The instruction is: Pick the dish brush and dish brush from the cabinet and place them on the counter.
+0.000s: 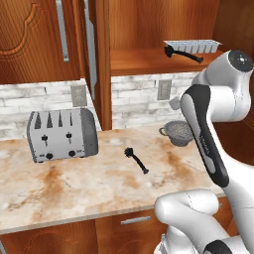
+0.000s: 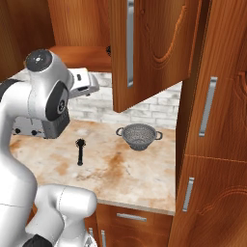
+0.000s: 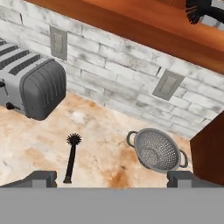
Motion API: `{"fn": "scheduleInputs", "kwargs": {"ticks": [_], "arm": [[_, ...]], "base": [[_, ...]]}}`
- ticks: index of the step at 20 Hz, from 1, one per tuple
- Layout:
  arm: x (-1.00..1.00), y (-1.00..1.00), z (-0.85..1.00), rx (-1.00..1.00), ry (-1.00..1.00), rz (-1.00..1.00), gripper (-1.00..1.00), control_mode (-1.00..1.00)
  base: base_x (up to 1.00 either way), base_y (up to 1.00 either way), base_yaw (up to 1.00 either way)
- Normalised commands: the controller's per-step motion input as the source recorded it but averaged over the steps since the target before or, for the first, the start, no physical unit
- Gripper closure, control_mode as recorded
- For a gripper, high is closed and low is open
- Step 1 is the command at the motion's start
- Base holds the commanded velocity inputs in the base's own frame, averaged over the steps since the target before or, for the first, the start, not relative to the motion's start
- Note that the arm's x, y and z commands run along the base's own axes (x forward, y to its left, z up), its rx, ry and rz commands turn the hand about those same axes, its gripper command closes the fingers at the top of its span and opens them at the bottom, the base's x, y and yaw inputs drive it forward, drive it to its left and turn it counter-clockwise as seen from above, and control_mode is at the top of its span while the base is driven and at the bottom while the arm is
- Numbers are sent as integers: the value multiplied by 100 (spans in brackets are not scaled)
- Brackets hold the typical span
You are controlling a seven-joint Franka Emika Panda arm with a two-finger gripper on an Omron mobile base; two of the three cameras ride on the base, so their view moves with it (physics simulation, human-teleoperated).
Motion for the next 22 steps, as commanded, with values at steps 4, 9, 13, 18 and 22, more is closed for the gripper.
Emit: {"fn": "scheduleInputs", "kwargs": {"ticks": [4, 9, 13, 18, 22], "arm": [[-1, -2, 27, -2, -12, -4, -100, -100], [0, -3, 30, -1, -10, -7, -100, -100], [0, -9, 31, 0, -5, -6, -100, -100], [0, -12, 29, 1, -1, -4, -100, -100], [0, -12, 19, 4, 0, -1, -100, -100]], "base": [[0, 0, 0], [0, 0, 0], [0, 0, 0], [0, 0, 0], [0, 0, 0]]}}
